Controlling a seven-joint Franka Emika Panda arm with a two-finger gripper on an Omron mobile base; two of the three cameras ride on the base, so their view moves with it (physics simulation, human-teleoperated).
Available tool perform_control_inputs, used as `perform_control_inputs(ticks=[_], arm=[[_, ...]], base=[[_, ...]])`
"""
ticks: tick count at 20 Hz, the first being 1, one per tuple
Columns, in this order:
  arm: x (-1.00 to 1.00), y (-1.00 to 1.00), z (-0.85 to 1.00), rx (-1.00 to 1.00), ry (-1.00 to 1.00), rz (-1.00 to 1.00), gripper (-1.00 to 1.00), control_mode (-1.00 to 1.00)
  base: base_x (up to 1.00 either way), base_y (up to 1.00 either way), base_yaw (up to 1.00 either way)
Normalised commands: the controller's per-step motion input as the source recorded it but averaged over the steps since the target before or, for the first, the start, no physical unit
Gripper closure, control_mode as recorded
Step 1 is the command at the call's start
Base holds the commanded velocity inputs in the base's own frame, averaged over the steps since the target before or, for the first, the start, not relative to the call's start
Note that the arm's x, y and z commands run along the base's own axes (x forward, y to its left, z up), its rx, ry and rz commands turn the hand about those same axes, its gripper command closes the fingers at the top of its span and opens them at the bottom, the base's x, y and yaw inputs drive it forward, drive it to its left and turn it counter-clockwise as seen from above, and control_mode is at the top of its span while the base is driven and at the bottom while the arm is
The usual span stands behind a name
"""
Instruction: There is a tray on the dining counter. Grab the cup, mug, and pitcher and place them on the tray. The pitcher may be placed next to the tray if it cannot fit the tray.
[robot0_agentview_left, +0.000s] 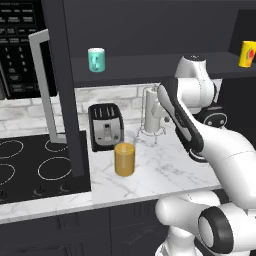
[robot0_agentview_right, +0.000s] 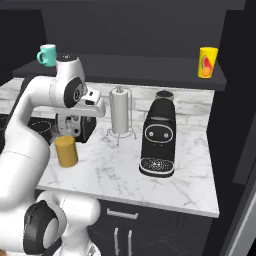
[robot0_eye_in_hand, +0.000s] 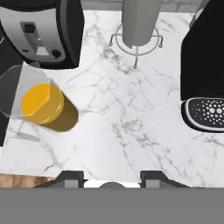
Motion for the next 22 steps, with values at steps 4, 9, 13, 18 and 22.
perform_control_inputs(ticks=[4, 9, 13, 18, 22], arm=[[-0.07, 0.00, 0.05, 0.00, -0.03, 0.00, -1.00, -1.00], [-0.30, -0.07, 0.29, 0.00, -0.12, 0.00, -1.00, -1.00], [-0.43, -0.07, 0.41, 0.00, -0.13, -0.04, -1.00, -1.00], [-0.43, -0.02, 0.47, 0.00, -0.14, -0.15, -1.00, -1.00], [-0.22, -0.06, 0.51, 0.02, -0.08, -0.27, -1.00, -1.00]], base=[[0.00, 0.00, 0.00], [0.00, 0.00, 0.00], [0.00, 0.00, 0.00], [0.00, 0.00, 0.00], [0.00, 0.00, 0.00]])
